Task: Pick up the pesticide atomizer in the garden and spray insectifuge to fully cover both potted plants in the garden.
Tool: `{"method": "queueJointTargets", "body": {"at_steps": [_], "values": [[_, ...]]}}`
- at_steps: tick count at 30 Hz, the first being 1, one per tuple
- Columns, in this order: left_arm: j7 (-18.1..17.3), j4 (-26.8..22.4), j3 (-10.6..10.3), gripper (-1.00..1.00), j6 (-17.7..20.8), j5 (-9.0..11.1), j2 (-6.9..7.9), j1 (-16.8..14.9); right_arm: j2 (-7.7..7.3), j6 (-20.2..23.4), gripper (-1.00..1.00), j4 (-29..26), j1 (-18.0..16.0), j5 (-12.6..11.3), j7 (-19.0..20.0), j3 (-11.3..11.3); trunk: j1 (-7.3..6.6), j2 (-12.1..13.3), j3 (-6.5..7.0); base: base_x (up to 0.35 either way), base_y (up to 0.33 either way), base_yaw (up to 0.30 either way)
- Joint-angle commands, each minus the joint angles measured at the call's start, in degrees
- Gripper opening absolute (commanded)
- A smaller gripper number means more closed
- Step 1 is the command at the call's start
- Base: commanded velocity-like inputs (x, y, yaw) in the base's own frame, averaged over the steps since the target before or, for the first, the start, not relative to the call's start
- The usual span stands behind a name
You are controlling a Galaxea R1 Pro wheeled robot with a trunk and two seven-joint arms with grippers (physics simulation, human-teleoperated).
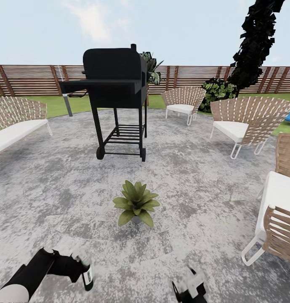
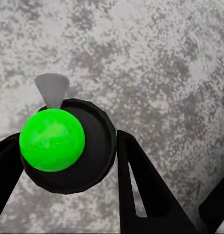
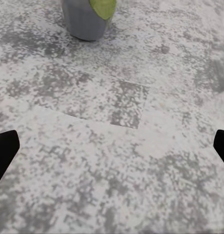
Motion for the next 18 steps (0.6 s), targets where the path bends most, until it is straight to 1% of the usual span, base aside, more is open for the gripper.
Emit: {"method": "queueJointTargets", "body": {"at_steps": [1, 2, 3, 4, 5, 6, 7, 9, 10, 12, 14, 15, 16, 18], "values": [[-0.4, -0.6, 0.3, -1.00, 2.4, -0.2, -0.18, 0.0, 0.03, -1.1, 1.00, 0.2, 0.3, 0.5, -1.2, 0.2, -0.01, 0.0, -0.05, 0.000, 0.000, 0.000], [-0.4, -1.4, 0.2, -1.00, 4.3, -0.3, -0.39, -0.1, 0.05, -1.8, 1.00, 0.2, 0.6, 0.5, -1.6, 0.2, -0.01, 0.0, -0.05, 0.000, 0.000, 0.000], [-0.4, -1.9, 0.2, -1.00, 5.3, -0.4, -0.50, -0.1, 0.05, -2.0, 1.00, 0.3, 0.7, 0.5, -1.7, 0.2, -0.01, 0.0, -0.05, 0.000, 0.000, 0.000], [-0.4, -3.8, 0.2, -1.00, 9.6, -1.2, -1.04, -0.1, 0.08, -2.6, 1.00, 0.3, 1.0, 0.6, -2.0, 0.2, -0.01, 0.0, -0.05, 0.000, 0.000, 0.000], [-0.4, -4.8, 0.1, -1.00, 11.9, -1.9, -1.30, -0.1, 0.13, -2.7, 1.00, 0.3, 1.2, 0.6, -2.0, 0.2, -0.01, 0.0, -0.05, 0.000, 0.000, 0.000], [-0.4, -5.3, 0.1, -1.00, 13.2, -2.3, -1.42, -0.1, 0.15, -2.8, 1.00, 0.3, 1.2, 0.6, -2.1, 0.3, -0.01, 0.0, -0.05, 0.000, 0.000, 0.000], [-0.4, -6.9, 0.1, -1.00, 16.5, -3.6, -1.82, -0.1, 0.29, -2.8, 1.00, 0.2, 1.3, 0.6, -2.1, 0.3, -0.01, 0.0, -0.05, 0.000, 0.000, 0.000], [-0.4, -8.7, 0.0, -1.00, 20.3, -5.4, -2.71, -0.1, 0.85, -2.8, 1.00, 0.2, 1.3, 0.7, -2.0, 0.4, -0.01, 0.0, -0.05, 0.000, 0.000, 0.000], [-0.4, -9.9, -0.2, -1.00, 22.1, -6.7, -3.55, -0.1, 1.29, -2.8, 1.00, 0.1, 1.4, 0.8, -2.0, 0.4, -0.01, 0.0, -0.05, 0.000, 0.000, 0.000], [-0.4, -11.1, -0.9, -1.00, 23.4, -8.3, -4.79, -0.1, 1.61, -2.7, 1.00, 0.0, 1.4, 0.8, -2.0, 0.3, -0.01, 0.0, -0.05, 0.000, 0.000, 0.000], [-0.5, -11.4, -1.4, -1.00, 23.8, -9.2, -5.74, -0.1, 1.72, -2.7, 1.00, 0.0, 1.4, 0.8, -2.1, 0.3, -0.01, 0.0, -0.05, 0.000, 0.000, 0.000], [-0.5, -11.6, -1.6, -1.00, 24.0, -9.6, -6.30, -0.1, 1.76, -2.7, 1.00, 0.0, 1.4, 0.9, -2.1, 0.2, -0.01, 0.0, -0.05, 0.000, 0.000, 0.000], [-0.4, -11.5, -1.8, -1.00, 24.1, -9.9, -7.16, -0.1, 1.75, -2.7, 1.00, 0.0, 1.4, 0.9, -2.1, 0.2, -0.01, 0.0, -0.05, 0.000, 0.000, 0.000], [-0.4, -11.4, -2.1, -1.00, 24.2, -10.1, -7.86, -0.1, 1.75, -2.8, 1.00, 0.0, 1.4, 0.8, -2.2, 0.2, -0.01, 0.0, -0.05, 0.000, 0.000, 0.000]]}}
